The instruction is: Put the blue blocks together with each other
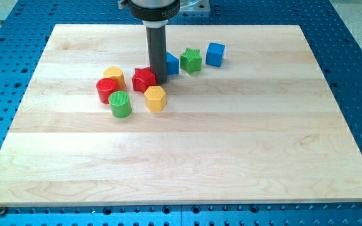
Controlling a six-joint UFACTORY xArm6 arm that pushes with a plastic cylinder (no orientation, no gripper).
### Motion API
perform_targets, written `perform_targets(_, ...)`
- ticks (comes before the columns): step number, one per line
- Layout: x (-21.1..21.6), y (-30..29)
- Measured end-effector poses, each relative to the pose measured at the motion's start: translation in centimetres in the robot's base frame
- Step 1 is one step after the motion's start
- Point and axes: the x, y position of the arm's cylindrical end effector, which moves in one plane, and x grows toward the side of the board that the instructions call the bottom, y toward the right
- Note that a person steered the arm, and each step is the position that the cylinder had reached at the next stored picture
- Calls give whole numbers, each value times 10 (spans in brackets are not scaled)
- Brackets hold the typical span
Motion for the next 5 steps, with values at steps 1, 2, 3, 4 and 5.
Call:
perform_targets(1,-21,13)
perform_targets(2,-48,18)
perform_targets(3,-66,28)
perform_targets(4,-84,8)
perform_targets(5,-88,23)
